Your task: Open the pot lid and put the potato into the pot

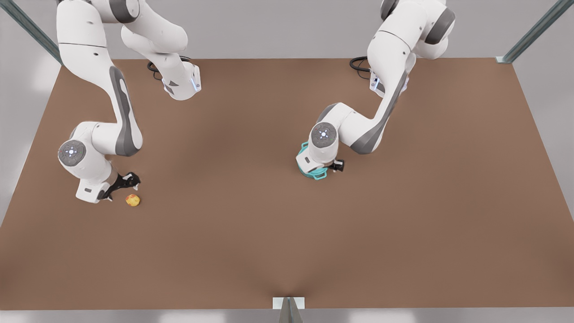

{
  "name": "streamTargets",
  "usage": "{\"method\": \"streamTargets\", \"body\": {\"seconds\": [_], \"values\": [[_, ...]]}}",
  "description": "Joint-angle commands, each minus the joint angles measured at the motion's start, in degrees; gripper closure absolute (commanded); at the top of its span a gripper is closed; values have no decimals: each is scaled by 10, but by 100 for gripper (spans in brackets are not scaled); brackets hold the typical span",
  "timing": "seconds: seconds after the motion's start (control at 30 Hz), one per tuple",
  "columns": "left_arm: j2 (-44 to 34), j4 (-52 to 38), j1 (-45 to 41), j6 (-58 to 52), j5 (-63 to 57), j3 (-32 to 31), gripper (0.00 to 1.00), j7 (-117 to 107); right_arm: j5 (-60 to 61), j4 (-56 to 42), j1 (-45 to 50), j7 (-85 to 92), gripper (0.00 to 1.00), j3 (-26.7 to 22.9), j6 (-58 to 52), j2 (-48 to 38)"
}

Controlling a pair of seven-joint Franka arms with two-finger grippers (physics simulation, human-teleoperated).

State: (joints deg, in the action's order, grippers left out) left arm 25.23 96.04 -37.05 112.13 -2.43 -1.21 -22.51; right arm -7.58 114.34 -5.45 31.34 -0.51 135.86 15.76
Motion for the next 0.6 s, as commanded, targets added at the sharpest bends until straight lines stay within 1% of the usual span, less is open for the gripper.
{"method": "streamTargets", "body": {"seconds": [0.0, 0.03, 0.13, 0.2, 0.47, 0.57], "values": [[-51, 111, -4, 195, -5, 0, 0, -195, -17, -11, -4, 210, 0, 0, 176, 19], [-67, 158, -5, 263, -3, -1, 0, -218, -16, -12, -4, 211, 0, -1, 181, 29], [-38, 157, -24, 315, -2, -2, 0, -251, -13, 4, -3, 210, 0, 0, 200, 55], [-33, 157, -28, 317, -3, -2, 0, -251, -12, 30, -3, 210, 0, 3, 194, 59], [-15, 166, -51, 322, -7, -2, 0, -251, -12, 47, -3, 222, 0, 4, 150, 90], [-25, 201, -51, 346, -9, -1, 0, -249, -12, 46, -4, 239, 0, 4, 109, 96]]}}
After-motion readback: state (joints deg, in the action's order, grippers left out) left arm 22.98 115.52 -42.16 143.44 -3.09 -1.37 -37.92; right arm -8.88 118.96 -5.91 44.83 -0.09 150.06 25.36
